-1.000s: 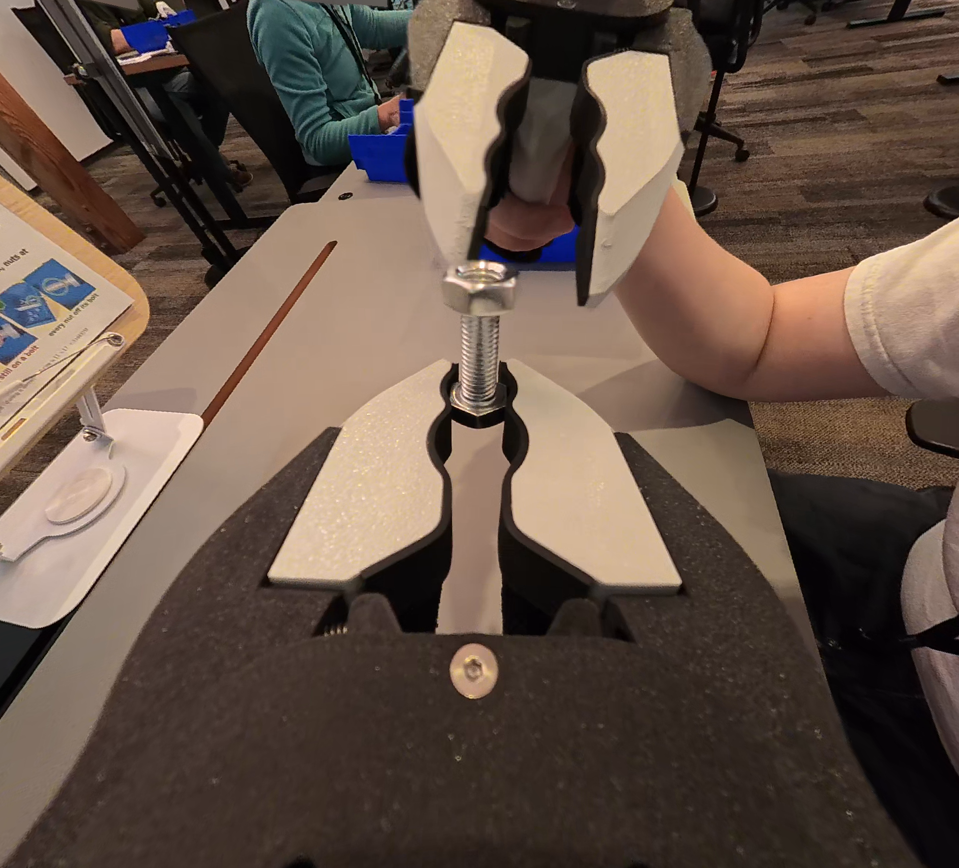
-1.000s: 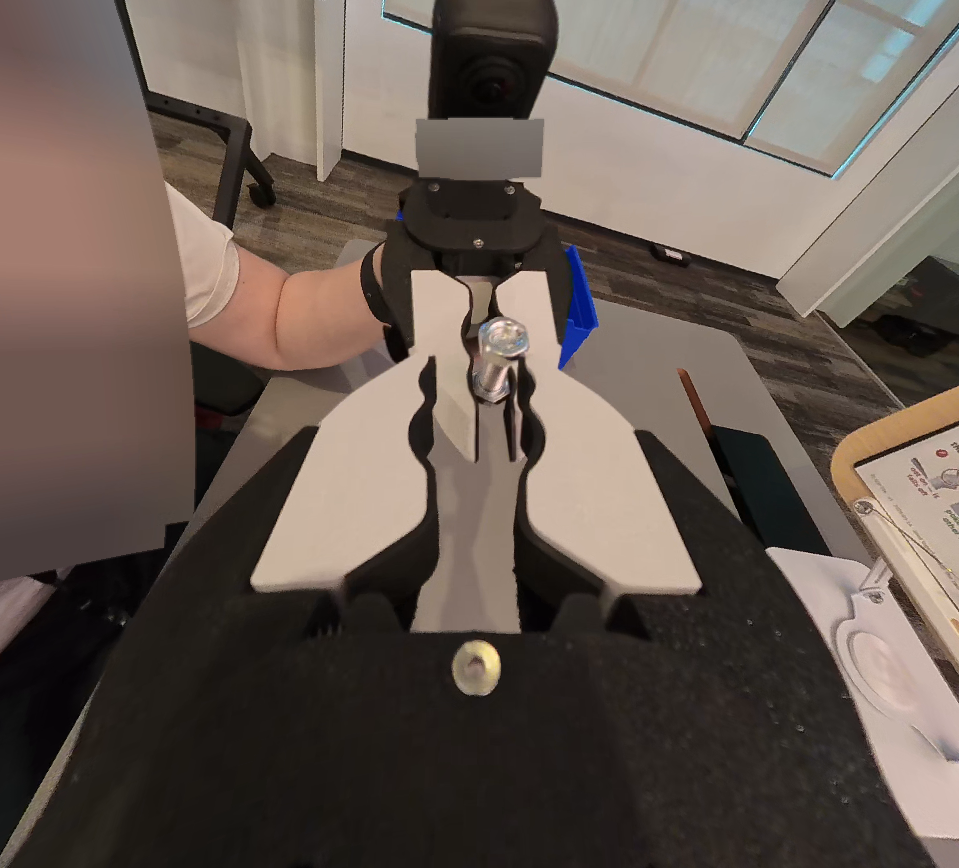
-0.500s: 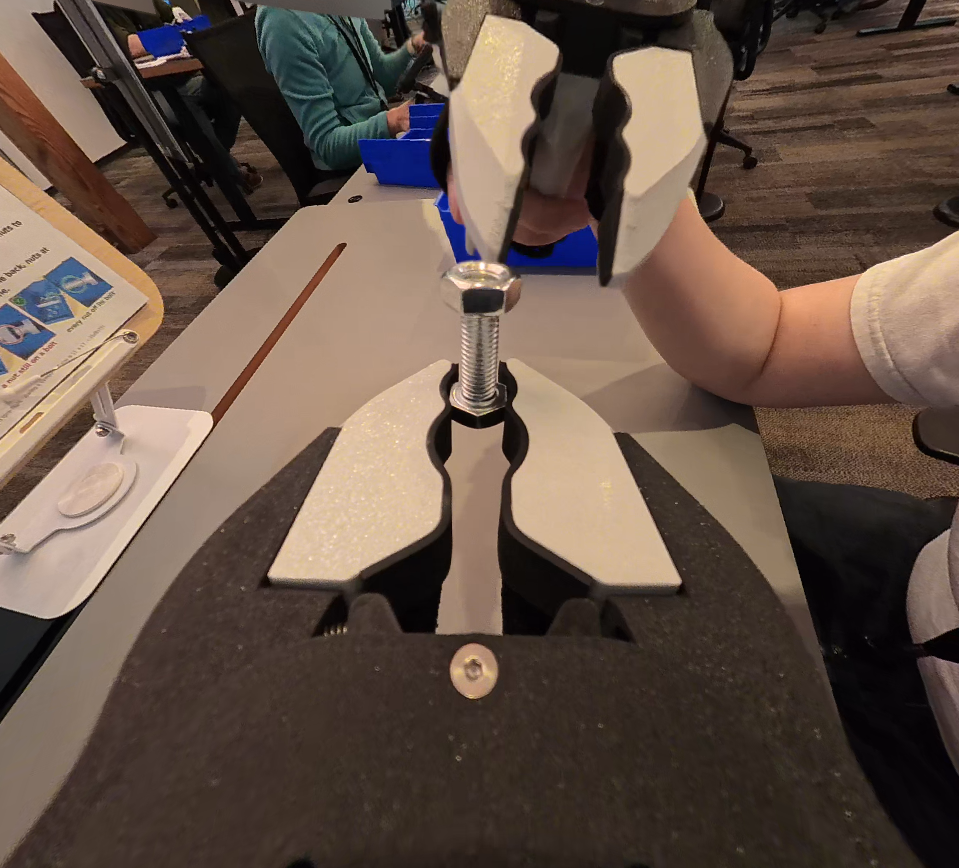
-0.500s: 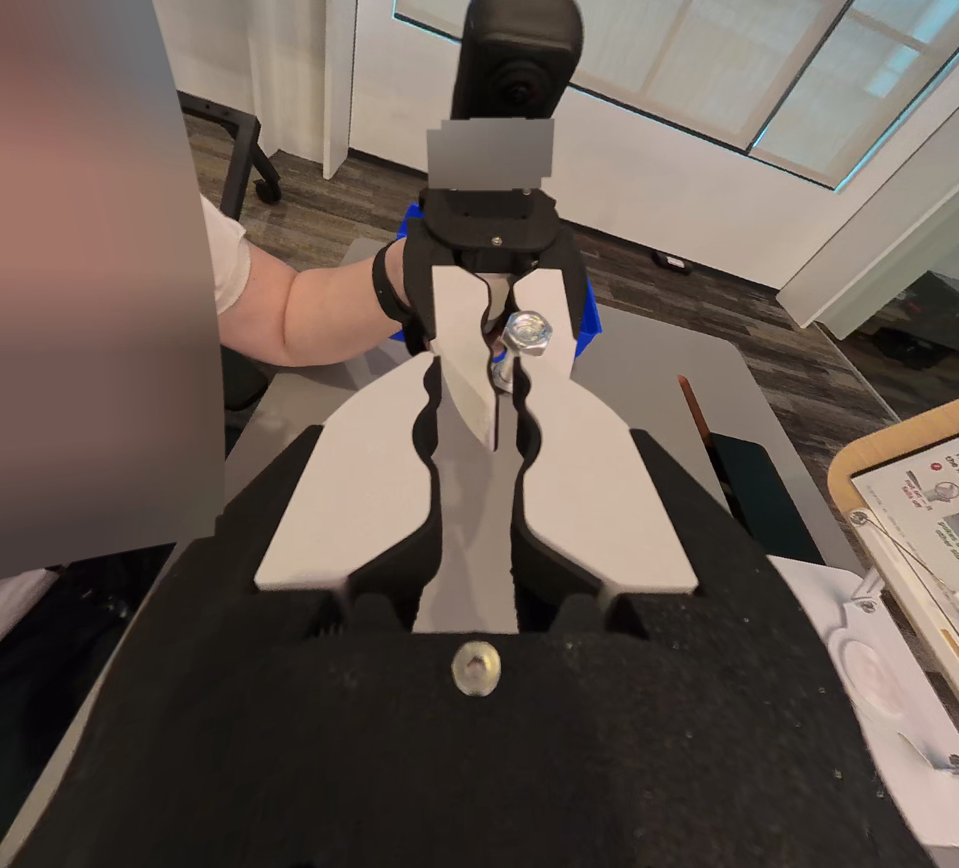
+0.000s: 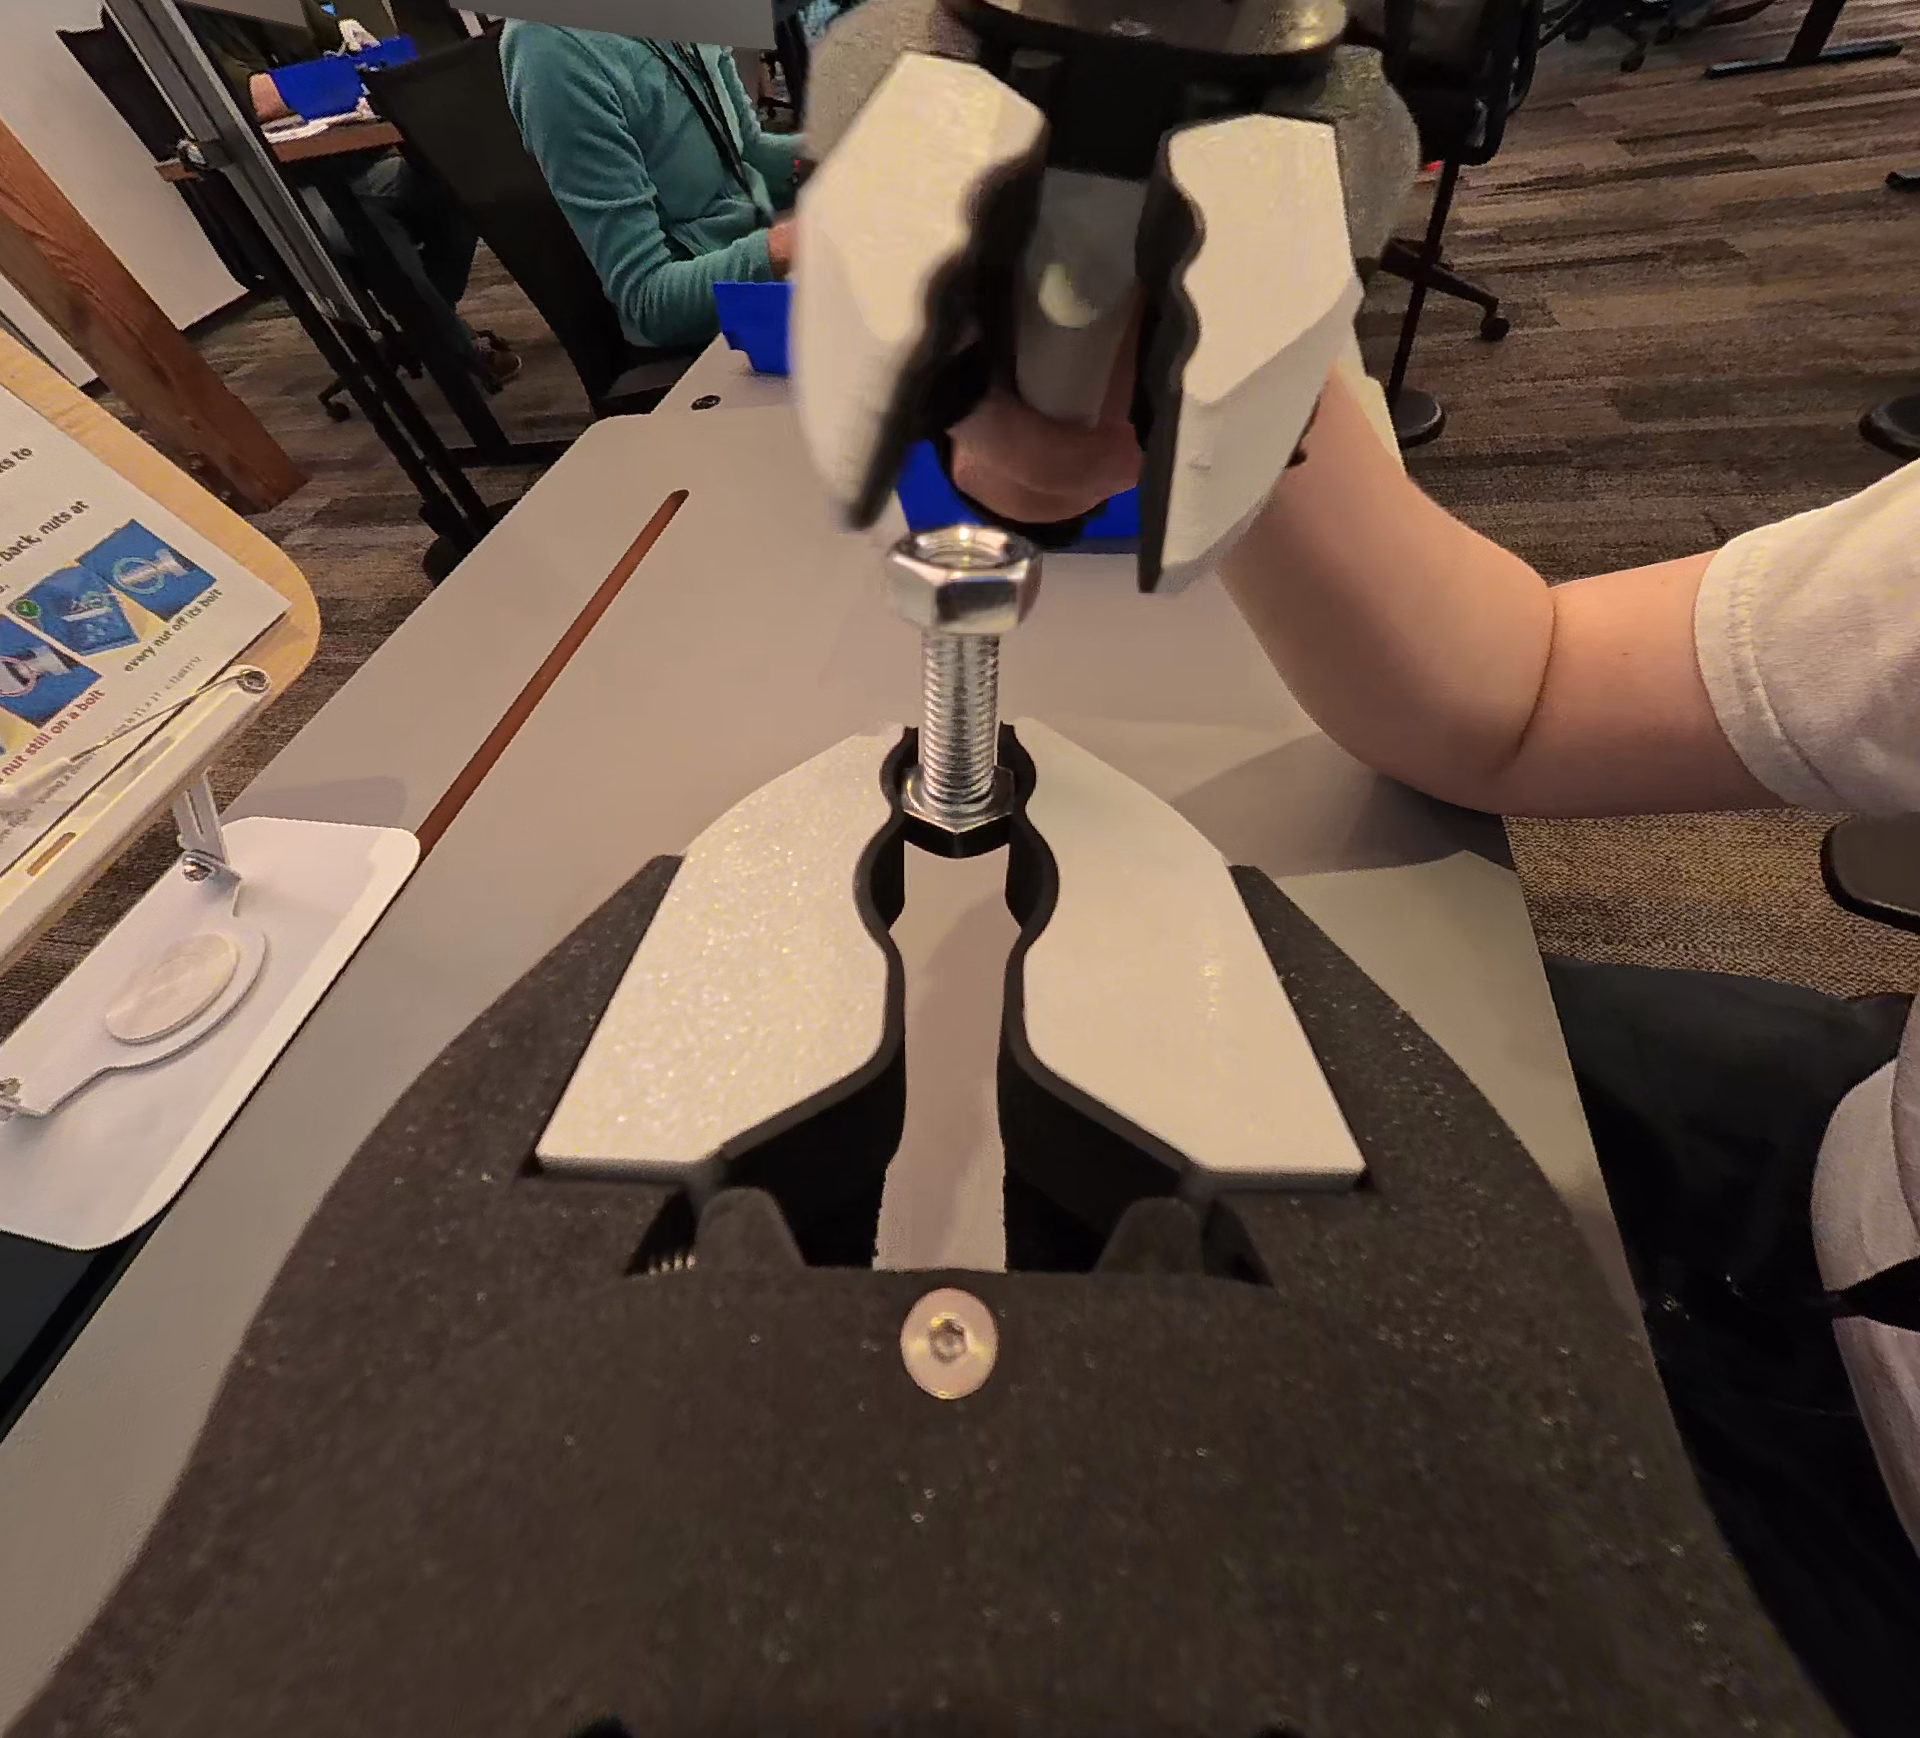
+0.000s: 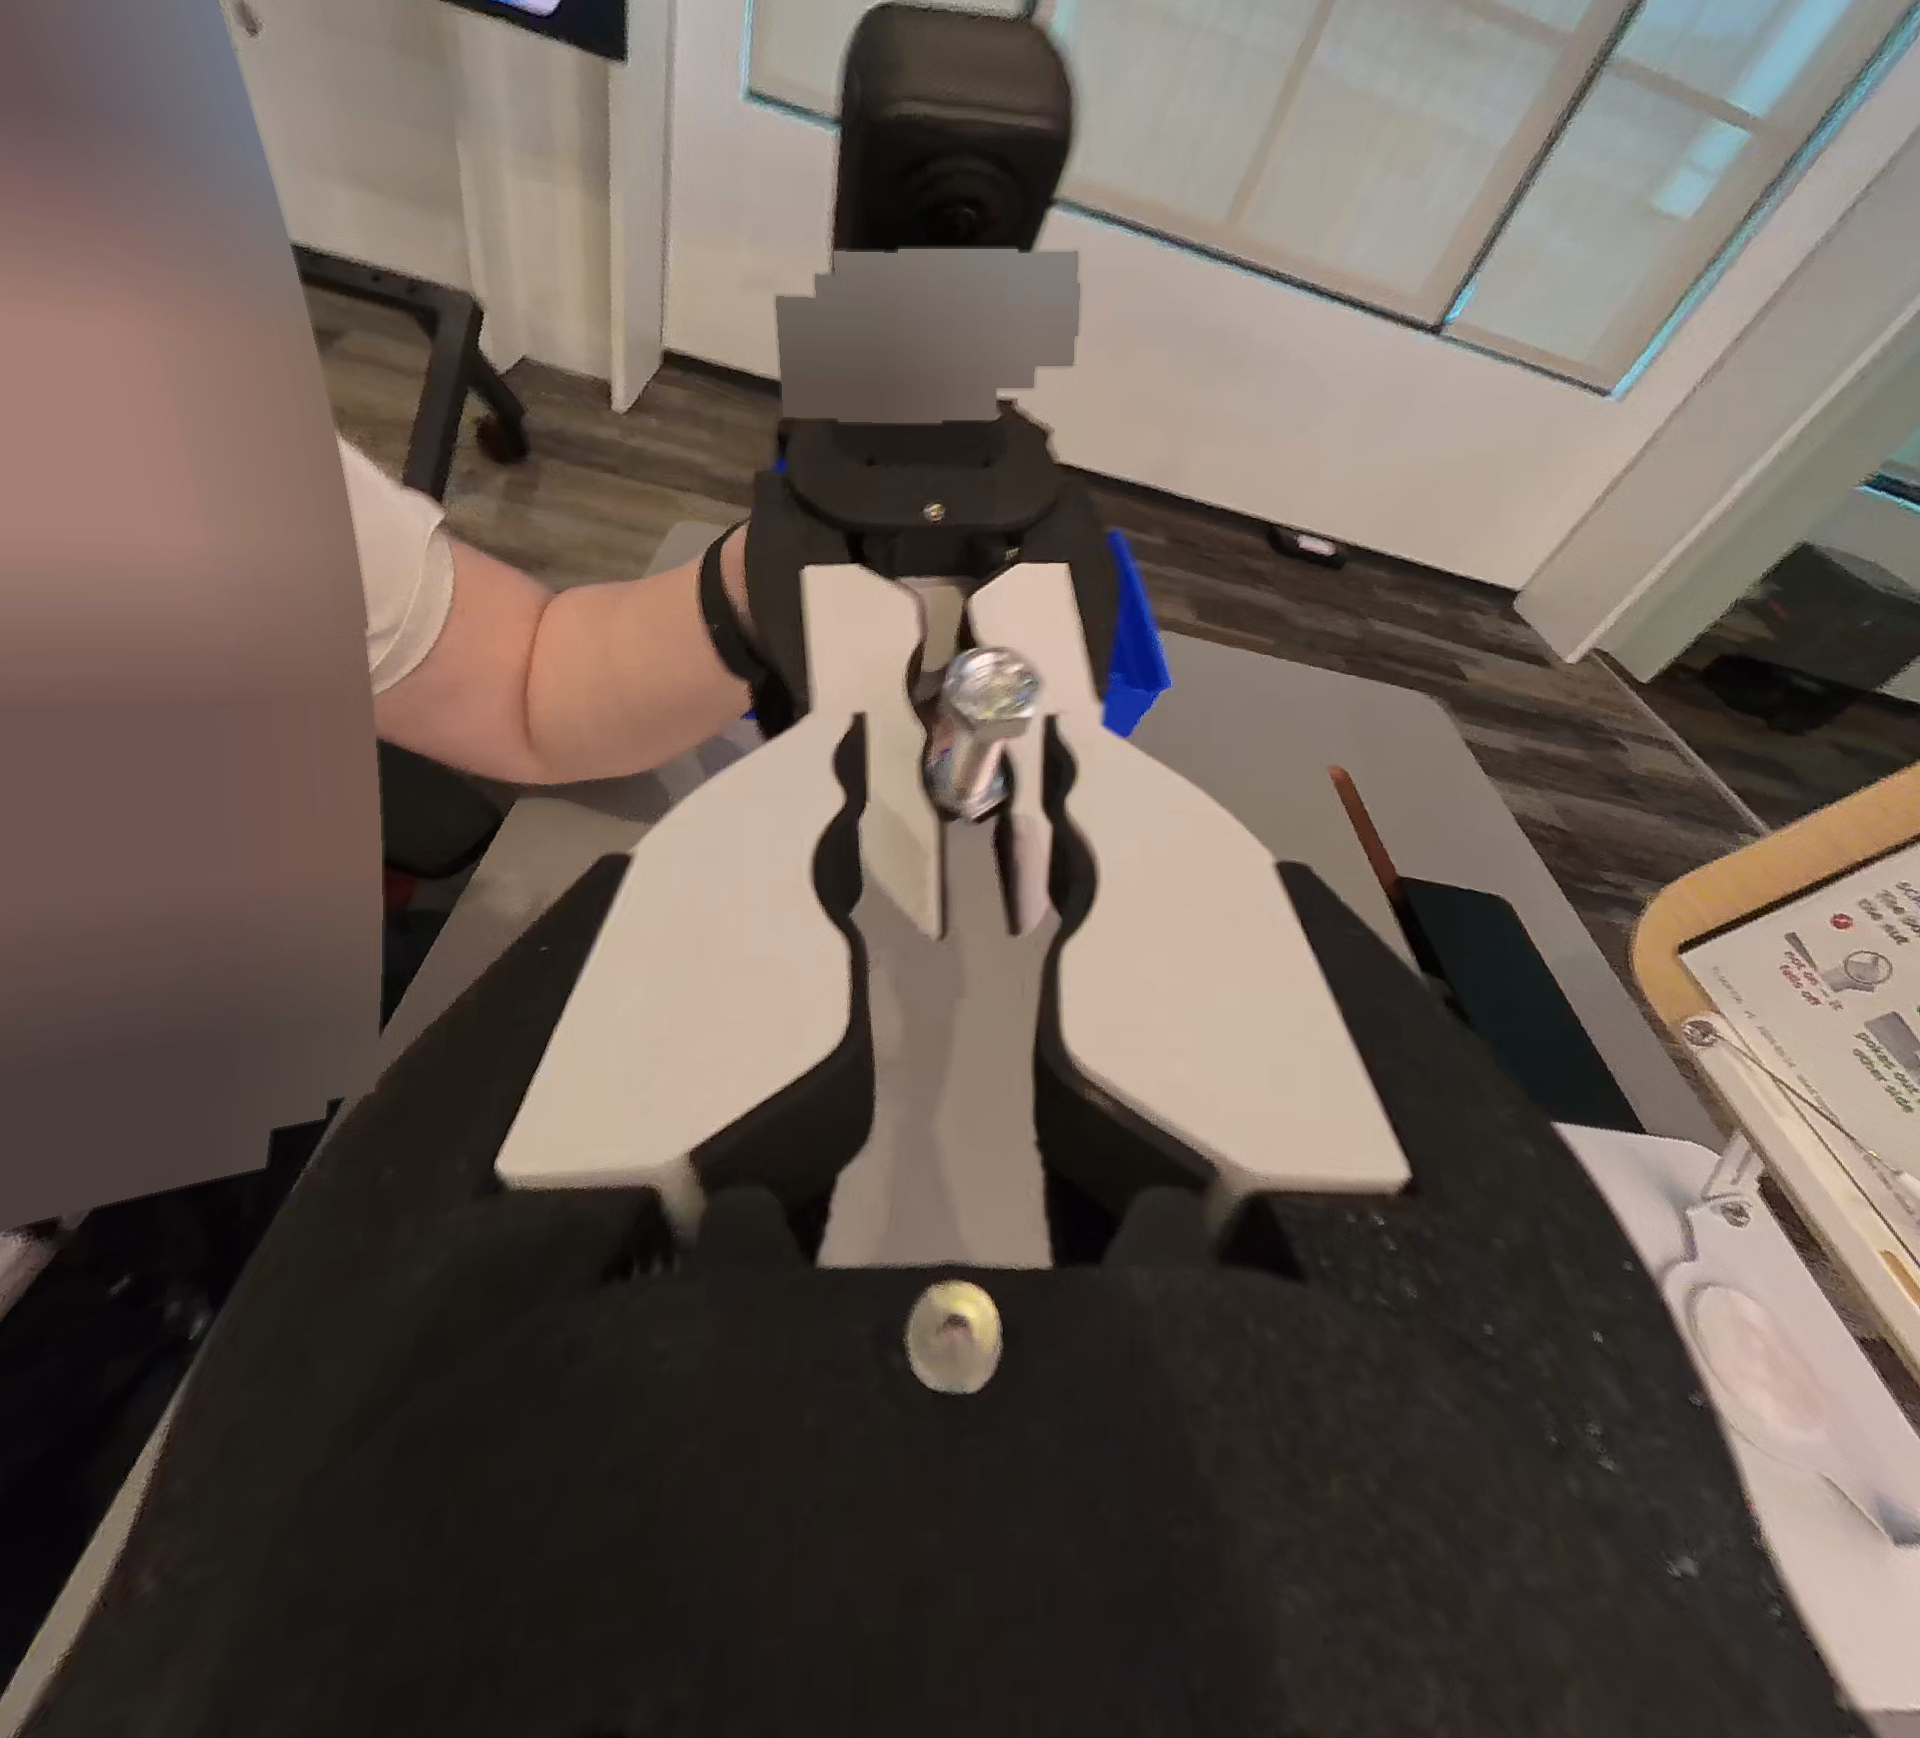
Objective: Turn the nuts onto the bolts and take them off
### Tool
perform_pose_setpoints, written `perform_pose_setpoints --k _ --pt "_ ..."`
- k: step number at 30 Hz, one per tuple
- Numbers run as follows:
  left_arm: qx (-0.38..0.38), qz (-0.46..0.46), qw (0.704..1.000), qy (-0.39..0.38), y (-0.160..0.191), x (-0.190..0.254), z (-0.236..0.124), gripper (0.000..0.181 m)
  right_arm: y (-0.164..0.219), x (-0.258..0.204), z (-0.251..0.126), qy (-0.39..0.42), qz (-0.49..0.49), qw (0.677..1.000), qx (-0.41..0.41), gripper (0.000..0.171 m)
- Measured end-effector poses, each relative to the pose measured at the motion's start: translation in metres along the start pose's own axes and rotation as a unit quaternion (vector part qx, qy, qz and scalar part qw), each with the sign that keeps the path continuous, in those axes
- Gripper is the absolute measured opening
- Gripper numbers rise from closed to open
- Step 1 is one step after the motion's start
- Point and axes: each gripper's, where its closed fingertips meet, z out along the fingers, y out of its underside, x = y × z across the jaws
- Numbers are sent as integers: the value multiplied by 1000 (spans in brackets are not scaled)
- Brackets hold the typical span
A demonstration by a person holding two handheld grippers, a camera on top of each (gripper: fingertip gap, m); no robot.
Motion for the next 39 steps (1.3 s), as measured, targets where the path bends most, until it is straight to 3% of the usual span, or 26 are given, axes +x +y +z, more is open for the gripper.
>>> perform_pose_setpoints --k 4,10,13,17,21,24,29,32,35,39 --pt "-4 3 1000 -8 1 -2 1 14 1 -3 6 -13 3 1000 0 41" --pt "6 -5 1000 -11 -3 -5 -5 14 -4 -7 -4 -12 -8 1000 0 26" --pt "3 -1 1000 -8 -2 -2 -2 14 -11 1 0 8 1 999 33 38" --pt "2 1 1000 -14 -2 -4 -1 14 0 -6 3 -15 -1 1000 -7 40" --pt "8 -7 1000 -14 -3 -6 -4 14 -11 -13 -6 -33 -1 999 22 22" --pt "3 -1 1000 -11 -2 -3 -1 14 -13 0 -3 4 5 999 36 37" --pt "5 4 1000 -16 -3 -4 -1 14 0 -7 5 -14 -2 1000 -7 44" --pt "11 -5 1000 -20 -4 -8 -5 14 -4 -16 -4 -45 6 999 1 21" --pt "11 -5 1000 -12 -4 -5 -3 14 -12 -4 -3 -10 13 999 31 31" --pt "4 5 1000 -12 -3 -1 0 14 -1 -6 8 -13 0 1000 -1 44"
